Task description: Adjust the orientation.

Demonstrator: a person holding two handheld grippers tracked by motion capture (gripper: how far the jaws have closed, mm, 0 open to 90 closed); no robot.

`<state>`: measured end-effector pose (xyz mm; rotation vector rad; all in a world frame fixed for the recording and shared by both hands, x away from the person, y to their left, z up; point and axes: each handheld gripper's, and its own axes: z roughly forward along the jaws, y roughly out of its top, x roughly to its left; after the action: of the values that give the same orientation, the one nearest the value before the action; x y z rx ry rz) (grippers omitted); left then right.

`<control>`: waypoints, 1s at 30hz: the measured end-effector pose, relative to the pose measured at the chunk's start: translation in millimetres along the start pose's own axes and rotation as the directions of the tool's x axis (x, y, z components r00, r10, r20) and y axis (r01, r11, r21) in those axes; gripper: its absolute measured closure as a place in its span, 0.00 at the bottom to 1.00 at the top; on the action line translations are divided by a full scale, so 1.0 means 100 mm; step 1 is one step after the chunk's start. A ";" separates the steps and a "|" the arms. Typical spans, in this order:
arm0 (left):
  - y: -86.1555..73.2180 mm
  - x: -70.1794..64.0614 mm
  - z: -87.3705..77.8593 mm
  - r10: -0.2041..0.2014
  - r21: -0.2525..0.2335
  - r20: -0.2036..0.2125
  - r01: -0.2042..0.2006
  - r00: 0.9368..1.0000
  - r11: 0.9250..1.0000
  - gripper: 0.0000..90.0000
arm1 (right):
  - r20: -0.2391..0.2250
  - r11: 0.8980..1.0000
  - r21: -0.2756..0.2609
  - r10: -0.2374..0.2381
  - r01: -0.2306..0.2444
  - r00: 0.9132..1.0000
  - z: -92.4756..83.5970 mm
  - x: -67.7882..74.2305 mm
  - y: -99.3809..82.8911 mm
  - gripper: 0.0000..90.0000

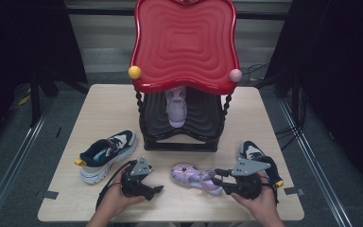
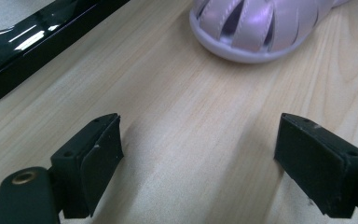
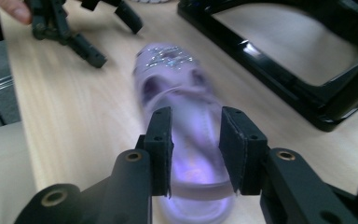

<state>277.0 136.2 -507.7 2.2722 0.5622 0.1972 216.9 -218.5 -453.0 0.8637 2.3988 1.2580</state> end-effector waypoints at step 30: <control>0.00 0.00 0.00 0.001 0.000 -0.001 -0.001 1.000 1.000 0.16 | 0.024 0.996 0.090 0.018 -0.020 1.000 0.11 -0.04 -0.08 0.85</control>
<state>277.0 136.1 -507.7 2.2724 0.5622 0.1989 222.7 -217.5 -465.7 0.9242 2.4513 1.1477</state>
